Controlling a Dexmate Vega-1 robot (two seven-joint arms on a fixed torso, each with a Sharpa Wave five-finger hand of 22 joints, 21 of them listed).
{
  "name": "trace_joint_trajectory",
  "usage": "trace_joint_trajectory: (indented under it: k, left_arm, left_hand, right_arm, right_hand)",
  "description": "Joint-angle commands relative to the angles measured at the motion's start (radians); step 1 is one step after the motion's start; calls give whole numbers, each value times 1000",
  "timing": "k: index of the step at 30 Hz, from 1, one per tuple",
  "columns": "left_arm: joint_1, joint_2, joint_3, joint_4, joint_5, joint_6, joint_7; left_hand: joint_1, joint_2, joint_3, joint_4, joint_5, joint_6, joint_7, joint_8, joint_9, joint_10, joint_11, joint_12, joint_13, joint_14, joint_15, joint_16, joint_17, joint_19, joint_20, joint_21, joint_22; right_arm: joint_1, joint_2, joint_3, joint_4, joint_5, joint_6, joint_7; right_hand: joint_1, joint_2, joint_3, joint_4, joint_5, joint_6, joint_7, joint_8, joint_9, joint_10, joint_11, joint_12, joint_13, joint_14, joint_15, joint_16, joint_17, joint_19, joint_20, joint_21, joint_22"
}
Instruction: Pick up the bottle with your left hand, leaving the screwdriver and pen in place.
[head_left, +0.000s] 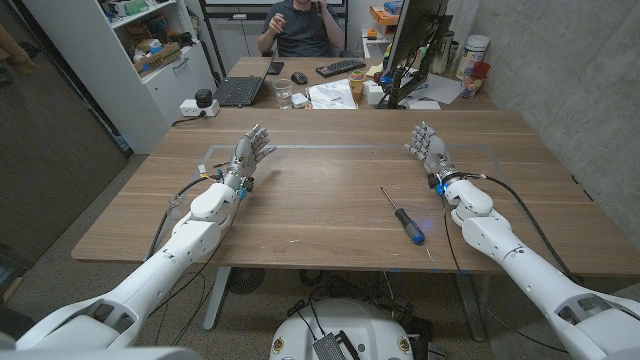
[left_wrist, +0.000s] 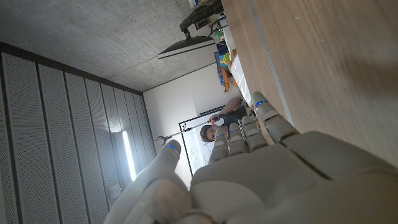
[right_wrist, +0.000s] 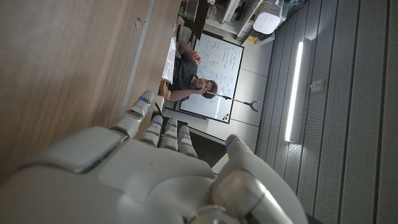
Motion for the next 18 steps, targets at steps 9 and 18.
trace_joint_trajectory:
  k: [9, 18]
  left_arm:
    - [18, 25, -1, 2, 57, -74, 9]
    - [30, 28, -11, -29, 32, -104, -33]
  left_hand:
    - [5, -12, 0, -10, 5, 2, -2, 7, 4, 4, -7, 3, 4, 12, -5, 6, 1, 10, -3, 1, 0]
    - [11, -56, -19, -29, 9, 2, -5, 8, 4, 5, -10, 3, 4, 14, -9, 7, 1, 14, -7, -4, -1]
  right_arm:
    - [33, 35, -12, 87, 5, 27, 34]
    - [39, 36, -19, 95, 1, 27, 50]
  right_hand:
    - [3, 0, 4, -1, 3, 9, 1, 5, 5, 6, 2, 7, 2, 0, 5, 7, 4, 5, -1, 5, 4]
    - [0, -2, 2, -1, 3, 10, 2, 6, 5, 6, 2, 7, 2, -3, 4, 6, 4, 4, -1, 5, 4]
